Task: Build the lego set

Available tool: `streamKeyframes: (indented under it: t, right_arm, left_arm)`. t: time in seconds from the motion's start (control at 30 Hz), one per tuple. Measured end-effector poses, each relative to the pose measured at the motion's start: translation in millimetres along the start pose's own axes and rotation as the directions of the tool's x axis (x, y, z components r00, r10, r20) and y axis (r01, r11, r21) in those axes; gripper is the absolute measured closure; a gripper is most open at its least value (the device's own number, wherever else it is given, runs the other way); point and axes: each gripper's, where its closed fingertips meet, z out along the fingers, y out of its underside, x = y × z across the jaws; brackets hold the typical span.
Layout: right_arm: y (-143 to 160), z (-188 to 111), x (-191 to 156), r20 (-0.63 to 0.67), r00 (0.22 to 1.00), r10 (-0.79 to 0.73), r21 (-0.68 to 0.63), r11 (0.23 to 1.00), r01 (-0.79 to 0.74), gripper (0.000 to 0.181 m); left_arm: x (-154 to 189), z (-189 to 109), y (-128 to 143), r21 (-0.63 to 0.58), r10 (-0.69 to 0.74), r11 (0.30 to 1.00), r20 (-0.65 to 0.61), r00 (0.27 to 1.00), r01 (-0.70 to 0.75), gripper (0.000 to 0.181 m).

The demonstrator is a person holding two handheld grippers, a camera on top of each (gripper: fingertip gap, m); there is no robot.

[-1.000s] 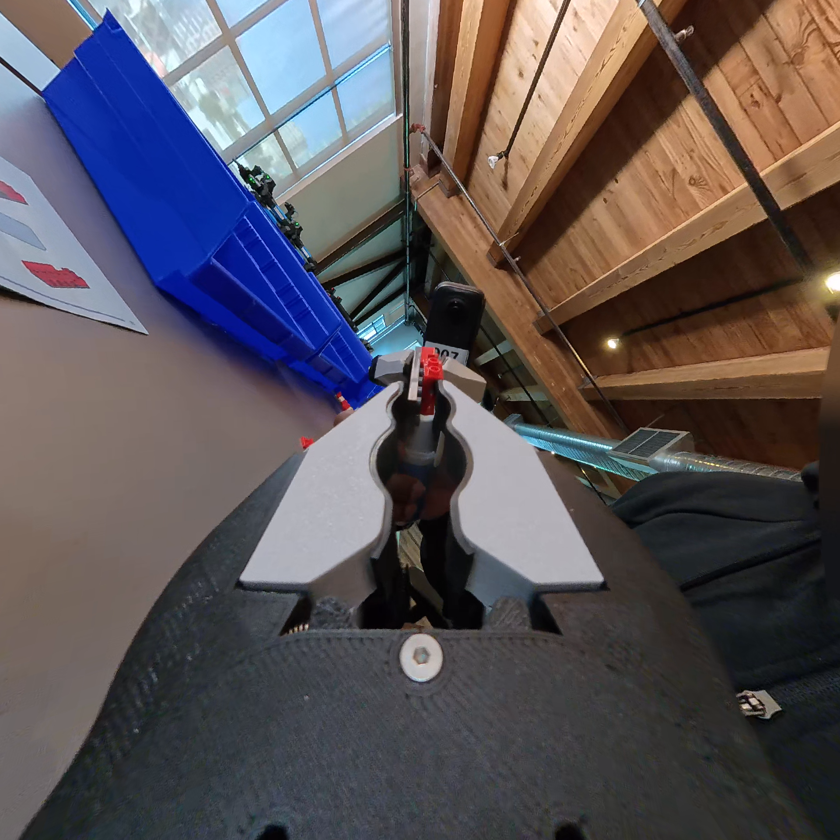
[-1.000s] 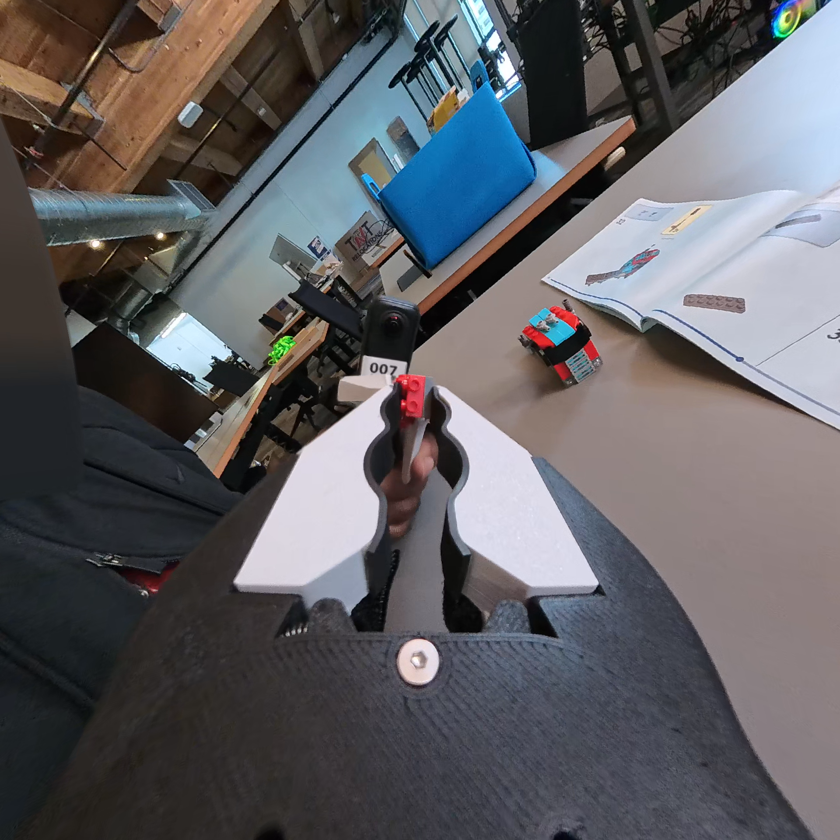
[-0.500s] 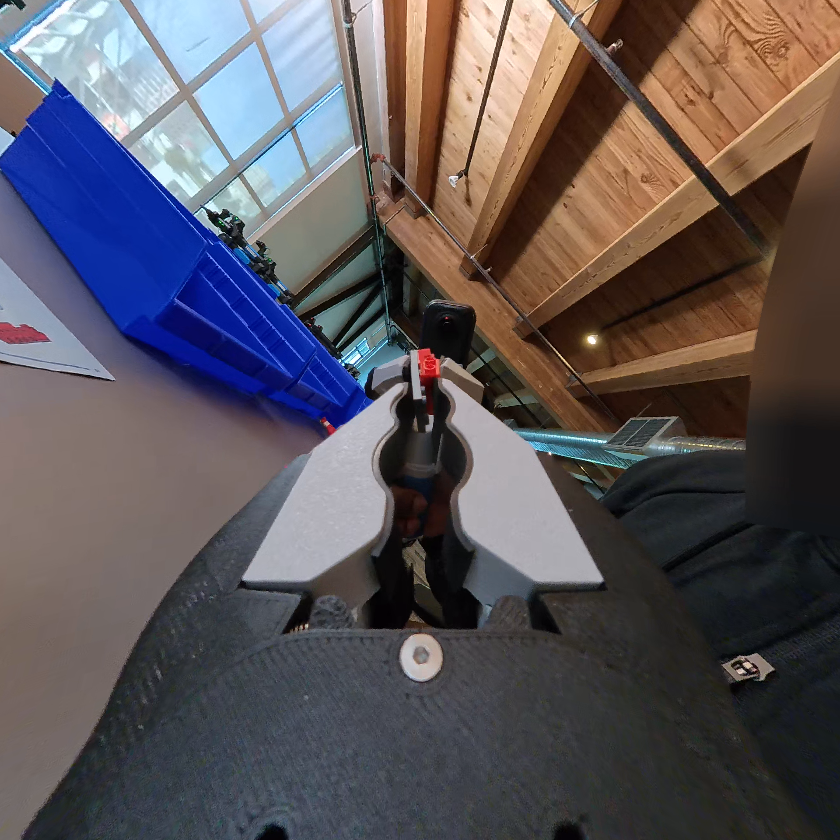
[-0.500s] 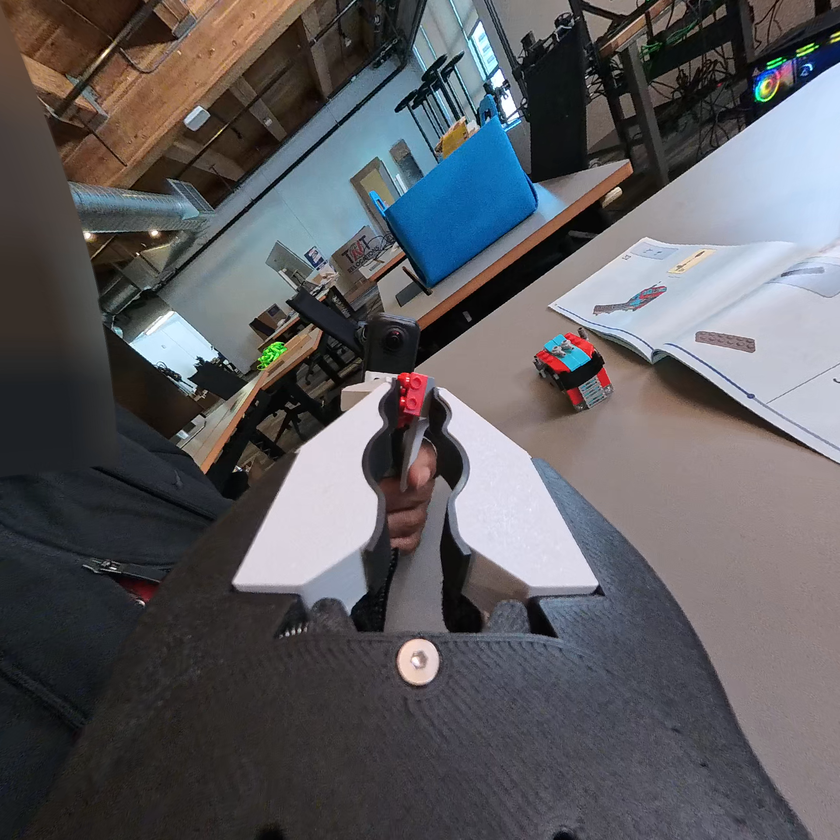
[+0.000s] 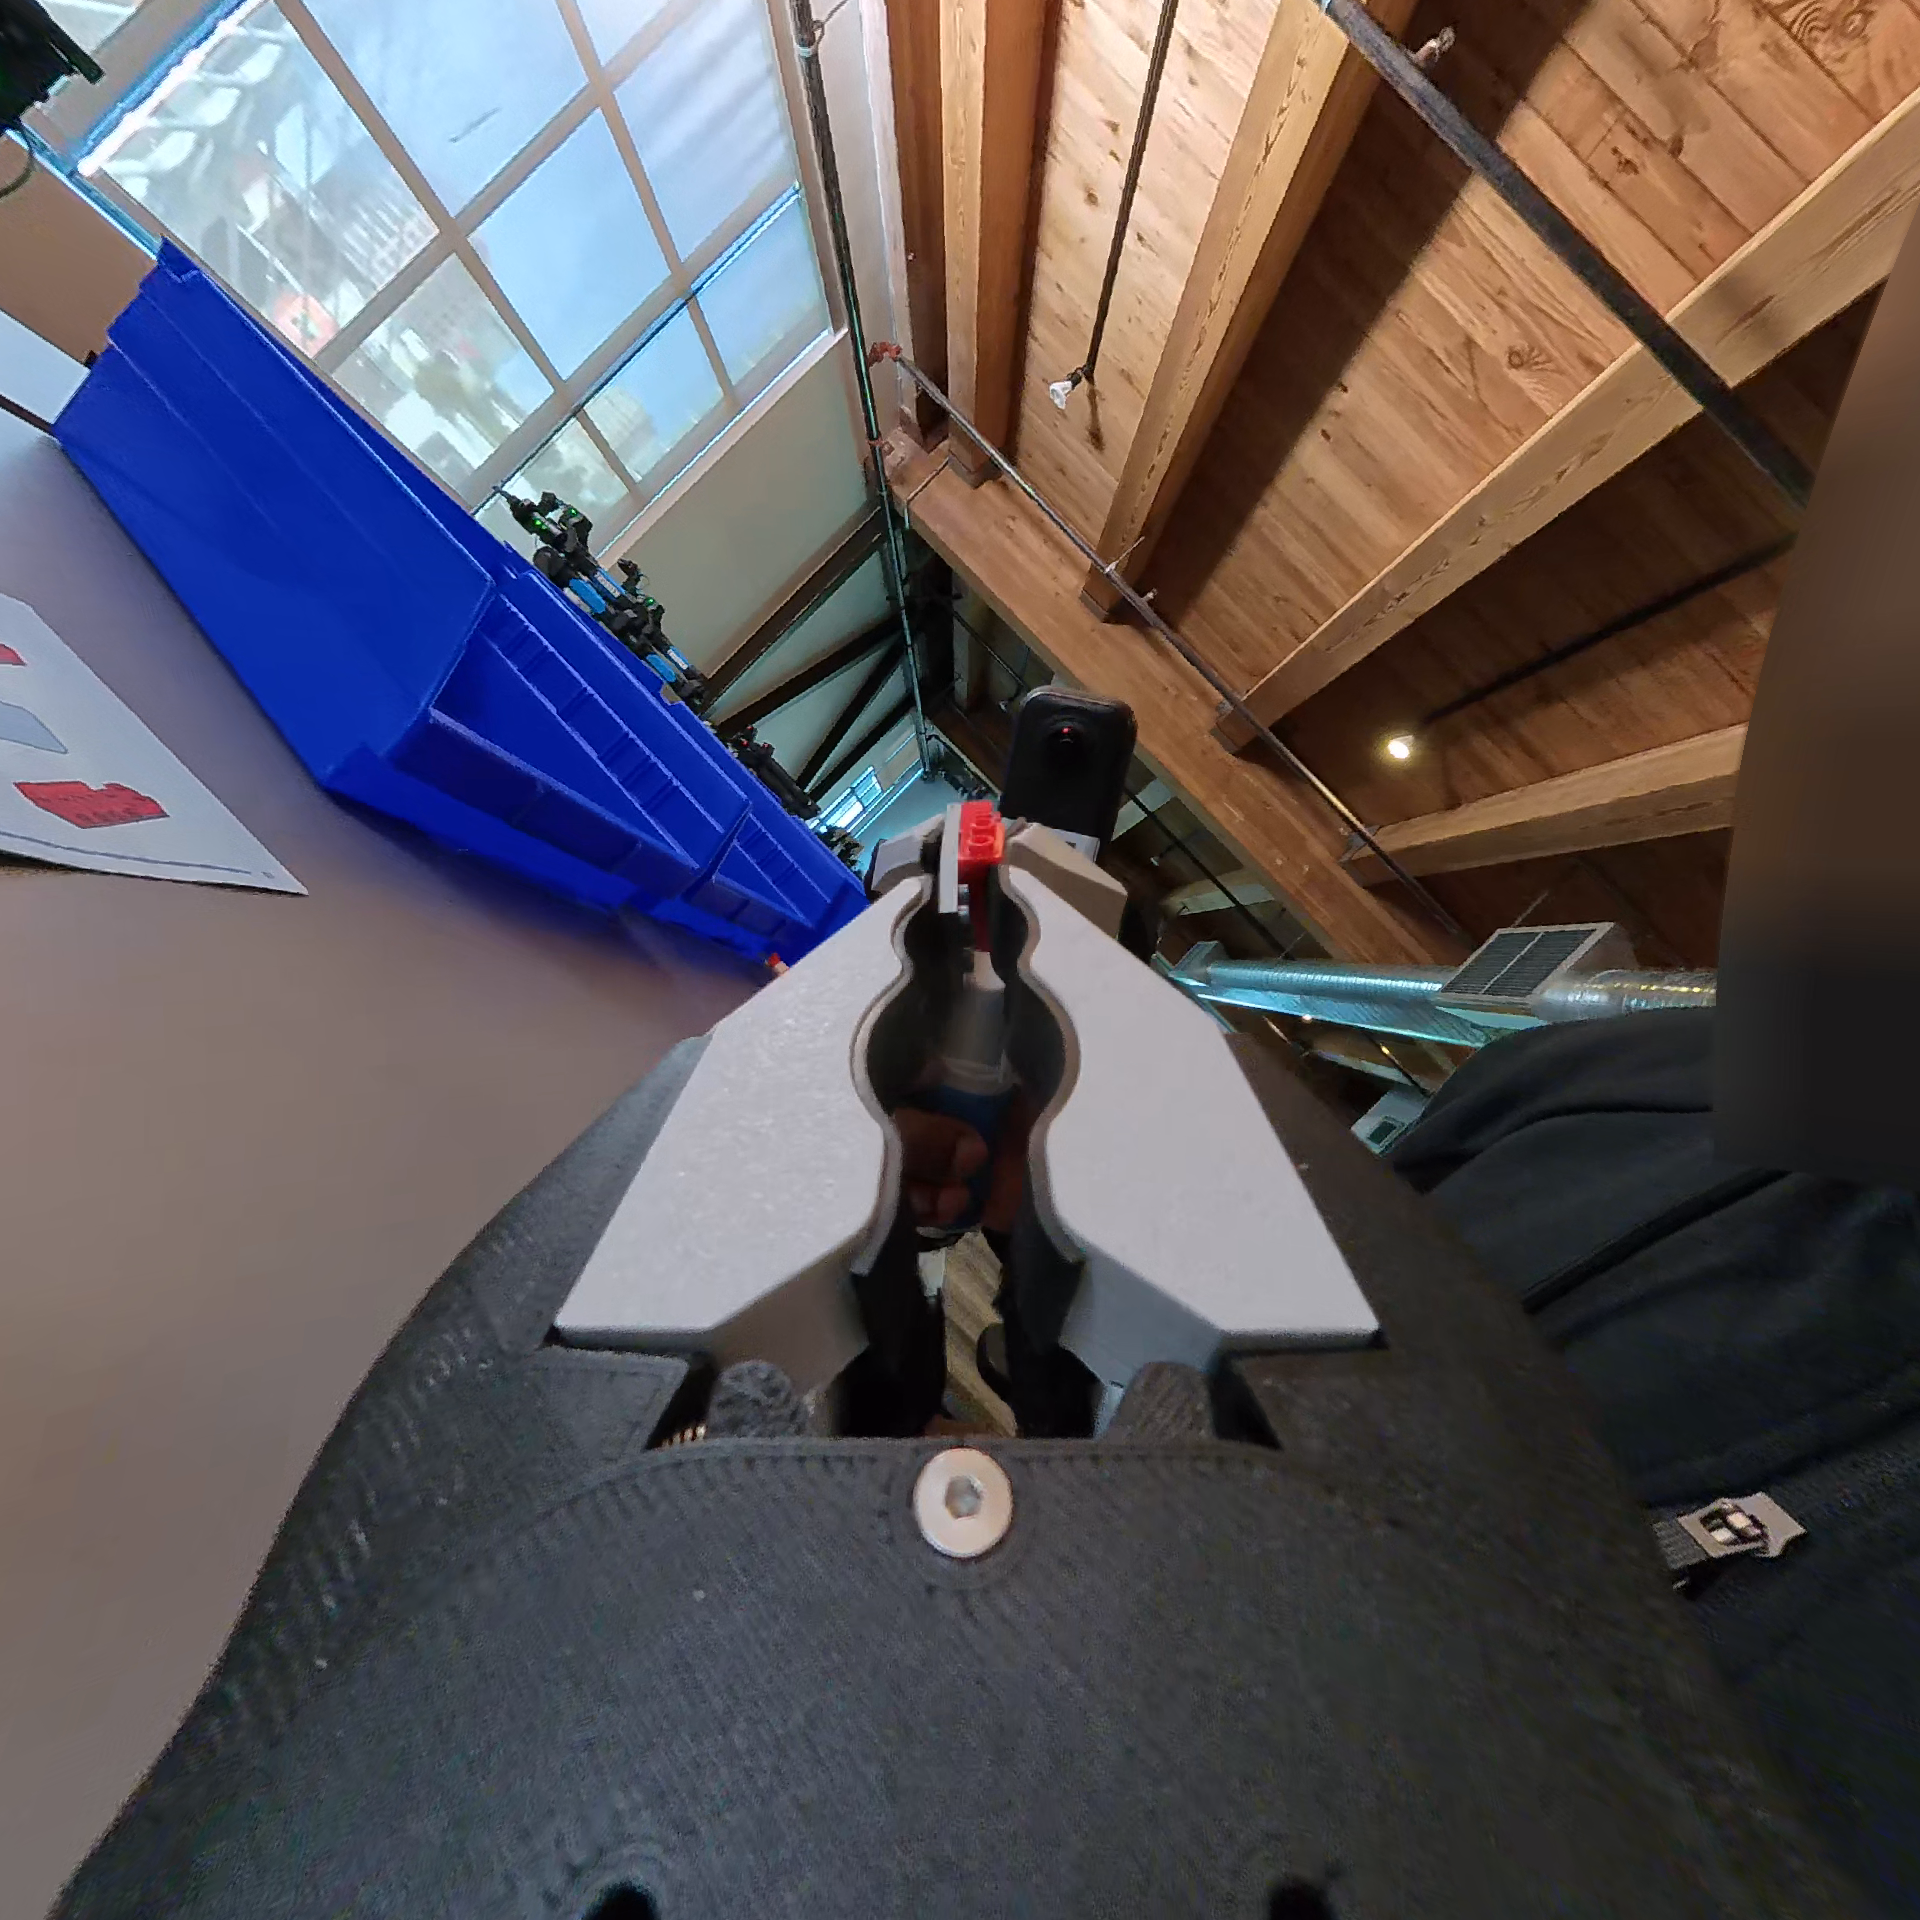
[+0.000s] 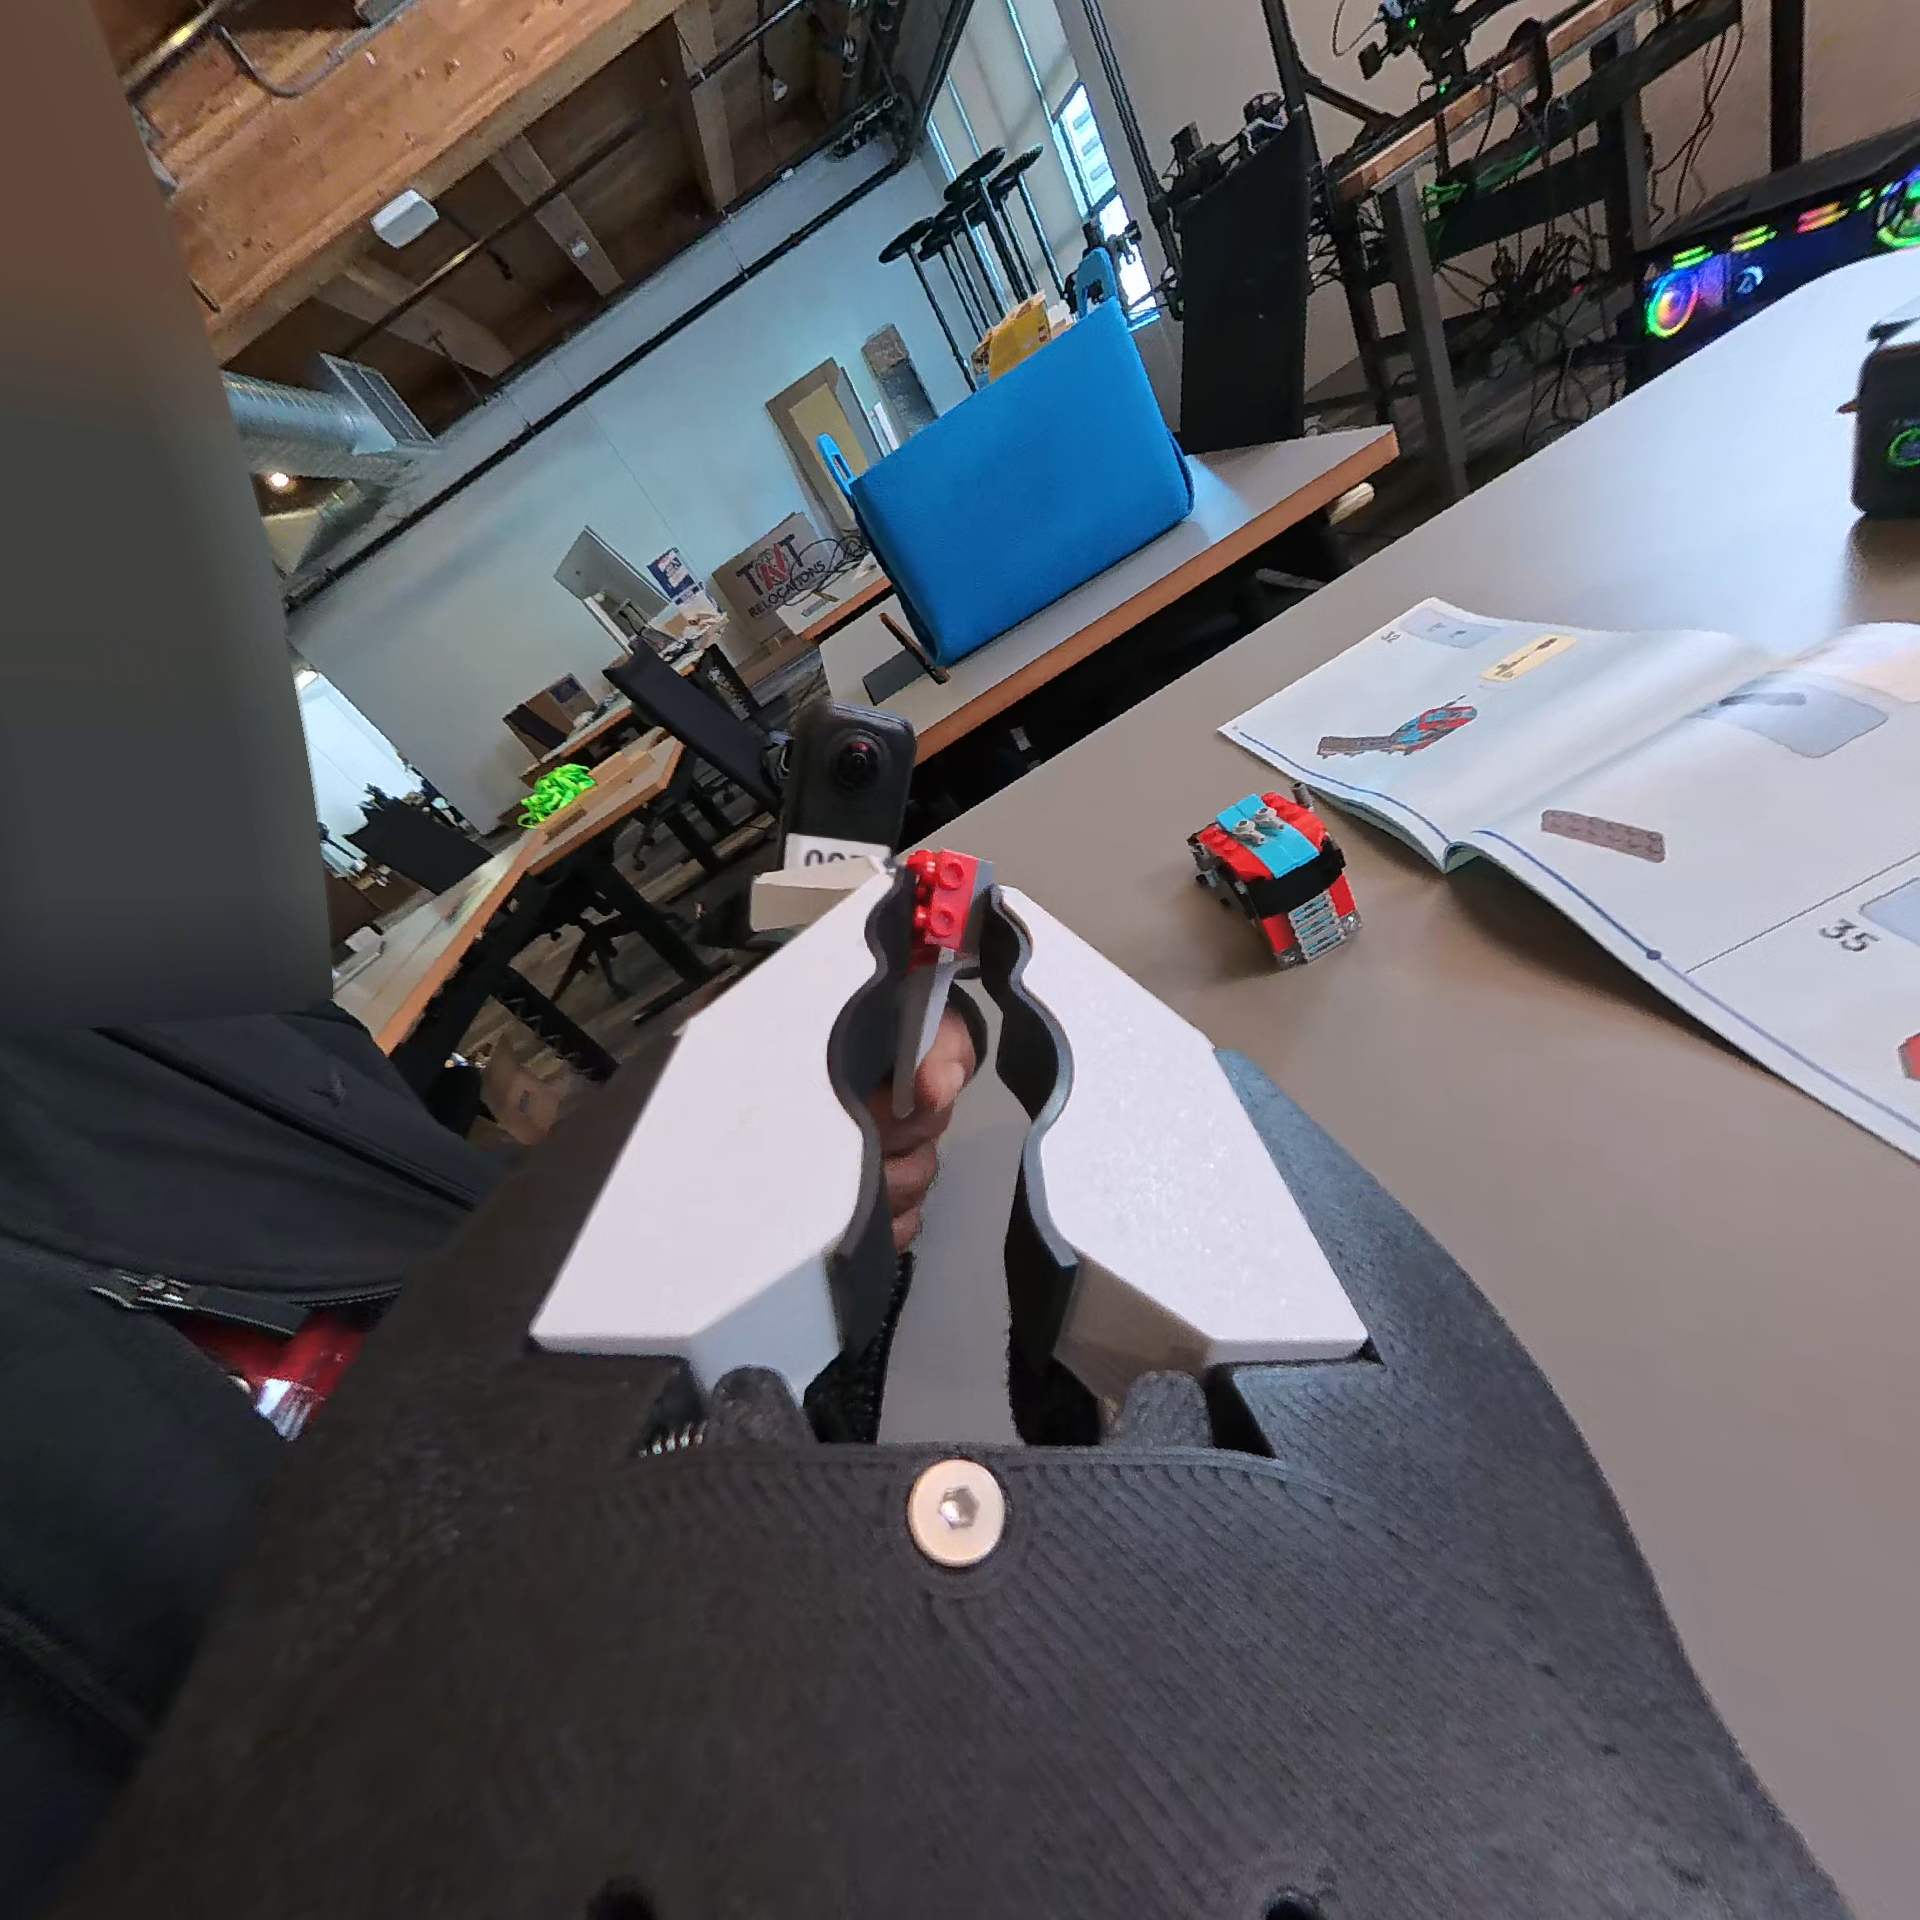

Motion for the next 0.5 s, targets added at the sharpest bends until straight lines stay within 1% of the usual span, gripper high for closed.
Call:
streamKeyframes:
  t: [0.07, 0.13, 0.2, 0.23, 0.33, 0.4, 0.5]
  right_arm:
    - [-3.2, -0.4, -2.0, 0.007, 1.0, -0.022, 0.018, 1.0, 0.022, 0.169]
    - [-6.9, -0.2, -5.0, 0.003, 0.998, -0.06, 0.041, 0.997, 0.06, 0.17]
    - [-10.3, -0.5, -4.8, -0.009, 0.997, -0.076, 0.058, 0.995, 0.076, 0.17]
    - [-10.7, -0.5, -4.7, -0.007, 0.997, -0.072, 0.06, 0.996, 0.073, 0.17]
    - [-9.7, -0.1, -4.2, -0.001, 0.998, -0.07, 0.062, 0.996, 0.07, 0.17]
    - [-9.3, 0.0, -5.3, 0.008, 0.998, -0.064, 0.065, 0.996, 0.063, 0.17]
    - [-9.5, -0.5, -6.8, 0.023, 0.998, -0.058, 0.073, 0.996, 0.057, 0.169]
  left_arm:
    - [1.6, 1.1, -1.0, 0.001, 0.022, 1.0, -0.005, 1.0, -0.022, 0.173]
    - [4.7, 1.5, -1.9, 0.004, 0.013, 1.0, -0.031, 0.999, -0.013, 0.17]
    - [6.4, 1.8, 0.6, -0.014, 0.008, 1.0, -0.05, 0.999, -0.009, 0.163]
    - [6.3, 2.3, 1.4, -0.018, 0.009, 1.0, -0.05, 0.999, -0.01, 0.163]
    - [5.1, 2.8, -1.1, 0.012, -0.003, 1.0, -0.046, 0.999, 0.004, 0.163]
    - [3.8, 2.7, -1.9, 0.025, -0.011, 1.0, -0.045, 0.999, 0.012, 0.169]
    - [6.1, 2.2, -2.8, 0.038, 0.006, 0.999, -0.058, 0.998, -0.004, 0.172]
